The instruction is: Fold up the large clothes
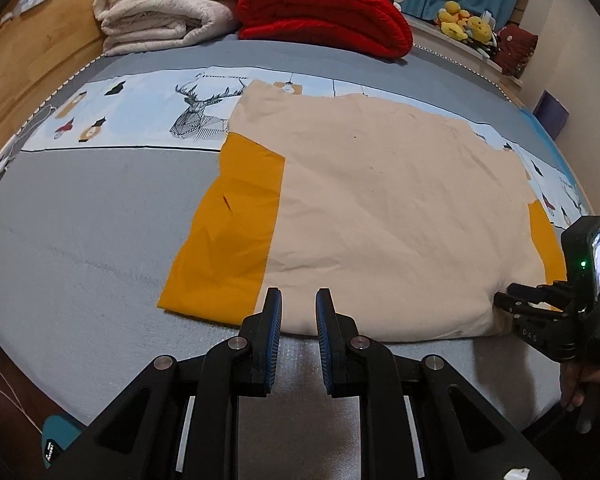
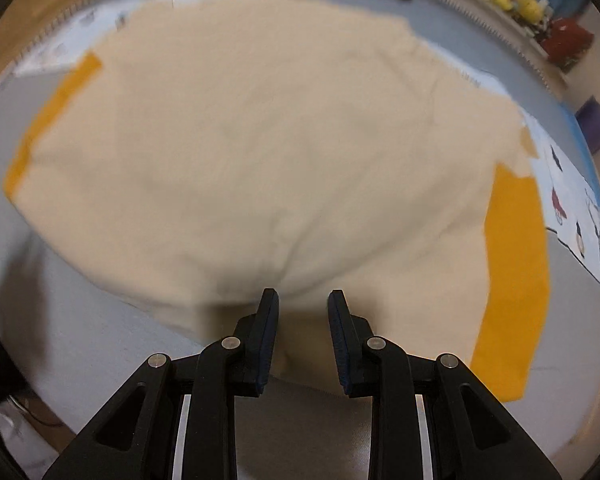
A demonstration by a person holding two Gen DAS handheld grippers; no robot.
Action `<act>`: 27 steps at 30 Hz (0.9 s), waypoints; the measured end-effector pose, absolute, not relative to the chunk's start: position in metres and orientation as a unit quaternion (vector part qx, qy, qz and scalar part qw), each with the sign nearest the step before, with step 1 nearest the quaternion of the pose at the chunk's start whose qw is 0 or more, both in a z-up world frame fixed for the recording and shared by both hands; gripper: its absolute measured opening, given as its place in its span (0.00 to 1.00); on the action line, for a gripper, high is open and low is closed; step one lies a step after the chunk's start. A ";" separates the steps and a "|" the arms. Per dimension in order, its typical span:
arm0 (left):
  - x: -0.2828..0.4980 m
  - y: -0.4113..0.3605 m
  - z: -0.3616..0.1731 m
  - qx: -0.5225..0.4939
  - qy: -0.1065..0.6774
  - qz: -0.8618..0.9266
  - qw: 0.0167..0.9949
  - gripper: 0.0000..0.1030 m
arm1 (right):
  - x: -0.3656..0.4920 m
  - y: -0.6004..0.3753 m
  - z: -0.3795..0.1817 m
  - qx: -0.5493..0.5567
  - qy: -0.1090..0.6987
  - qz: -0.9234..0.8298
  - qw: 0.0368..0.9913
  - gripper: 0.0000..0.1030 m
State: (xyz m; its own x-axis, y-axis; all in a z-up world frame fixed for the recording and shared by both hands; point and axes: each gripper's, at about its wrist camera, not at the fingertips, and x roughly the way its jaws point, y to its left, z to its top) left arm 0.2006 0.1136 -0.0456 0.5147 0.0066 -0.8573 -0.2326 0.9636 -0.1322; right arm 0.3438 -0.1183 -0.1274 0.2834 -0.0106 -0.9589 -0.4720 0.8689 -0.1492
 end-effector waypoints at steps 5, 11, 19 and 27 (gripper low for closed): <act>0.198 0.119 -0.050 -0.126 0.495 0.067 0.857 0.16 | 0.349 -0.119 -0.115 -0.187 0.559 0.155 0.793 0.27; 0.192 0.132 -0.063 -0.190 0.503 0.052 0.842 0.16 | 0.350 -0.125 -0.113 -0.181 0.567 0.144 0.791 0.27; 0.185 0.156 -0.096 -0.277 0.512 0.063 0.811 0.16 | 0.347 -0.132 -0.090 -0.139 0.541 0.166 0.812 0.27; 0.184 0.166 -0.117 -0.289 0.530 0.104 0.790 0.16 | 0.345 -0.122 -0.079 -0.134 0.527 0.189 0.818 0.27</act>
